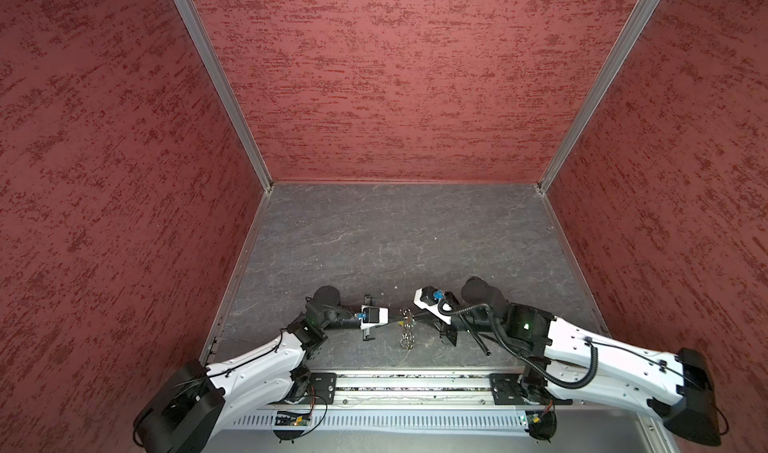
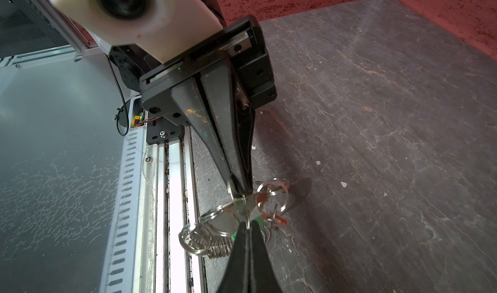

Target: Put the keys on the keyring

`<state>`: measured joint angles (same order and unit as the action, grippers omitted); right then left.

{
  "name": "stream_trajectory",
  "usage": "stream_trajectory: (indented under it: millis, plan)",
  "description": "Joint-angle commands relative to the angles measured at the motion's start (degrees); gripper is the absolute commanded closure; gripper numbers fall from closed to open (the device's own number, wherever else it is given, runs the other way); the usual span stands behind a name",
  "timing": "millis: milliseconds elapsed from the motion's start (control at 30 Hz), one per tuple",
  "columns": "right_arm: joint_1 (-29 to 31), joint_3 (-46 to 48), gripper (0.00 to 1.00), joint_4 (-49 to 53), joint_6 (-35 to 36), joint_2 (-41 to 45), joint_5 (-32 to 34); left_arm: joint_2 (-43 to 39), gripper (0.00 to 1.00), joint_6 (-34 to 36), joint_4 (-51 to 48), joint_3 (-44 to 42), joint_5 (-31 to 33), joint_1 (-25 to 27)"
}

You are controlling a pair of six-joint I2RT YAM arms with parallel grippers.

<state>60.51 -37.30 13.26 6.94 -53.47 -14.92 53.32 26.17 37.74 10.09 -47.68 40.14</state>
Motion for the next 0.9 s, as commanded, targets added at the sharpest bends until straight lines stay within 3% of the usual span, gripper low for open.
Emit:
stream_trajectory:
  millis: [0,867]
  plan:
    - [-0.06,0.58,1.0,-1.92,-0.59,0.67,-1.84,-0.02,1.0,-0.18,1.62,1.51,0.24,-0.15]
    - [3.22,2.32,1.0,-5.72,3.62,3.42,11.51,2.05,1.0,-4.55,-2.91,5.37,-2.63,-2.16]
